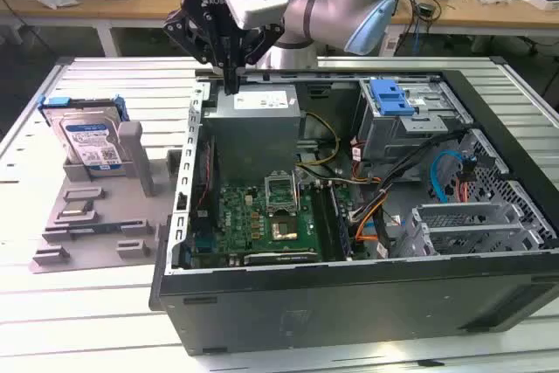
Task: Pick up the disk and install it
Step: 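Reach for the disk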
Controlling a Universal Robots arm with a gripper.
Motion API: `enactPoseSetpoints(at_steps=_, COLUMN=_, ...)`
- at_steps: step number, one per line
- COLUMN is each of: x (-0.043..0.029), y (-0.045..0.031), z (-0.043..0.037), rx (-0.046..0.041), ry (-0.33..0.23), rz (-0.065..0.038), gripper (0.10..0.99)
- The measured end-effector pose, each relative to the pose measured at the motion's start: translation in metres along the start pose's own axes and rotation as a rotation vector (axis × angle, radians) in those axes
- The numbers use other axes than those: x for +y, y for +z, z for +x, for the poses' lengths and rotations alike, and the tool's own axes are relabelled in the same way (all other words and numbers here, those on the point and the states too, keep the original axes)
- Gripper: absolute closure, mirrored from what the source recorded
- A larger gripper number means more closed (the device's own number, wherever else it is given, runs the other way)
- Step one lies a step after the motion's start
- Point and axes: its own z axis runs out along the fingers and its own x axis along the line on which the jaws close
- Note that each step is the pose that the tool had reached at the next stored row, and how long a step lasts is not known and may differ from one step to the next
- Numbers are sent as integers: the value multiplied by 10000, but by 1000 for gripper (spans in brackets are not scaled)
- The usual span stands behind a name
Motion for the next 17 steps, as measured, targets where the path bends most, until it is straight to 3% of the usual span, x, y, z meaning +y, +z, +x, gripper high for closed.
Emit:
enactPoseSetpoints(at_steps=3, x=-12, y=-4, z=170, rx=0, ry=0, rz=0, gripper=980)
enactPoseSetpoints(at_steps=8, x=-21, y=-7, z=282, rx=0, ry=0, rz=0, gripper=980)
enactPoseSetpoints(at_steps=11, x=-33, y=-11, z=473, rx=0, ry=0, rz=0, gripper=980)
enactPoseSetpoints(at_steps=13, x=-44, y=-14, z=642, rx=0, ry=0, rz=0, gripper=980)
enactPoseSetpoints(at_steps=15, x=-49, y=-15, z=697, rx=0, ry=0, rz=0, gripper=980)
enactPoseSetpoints(at_steps=17, x=-59, y=-18, z=843, rx=0, ry=-1, rz=0, gripper=980)
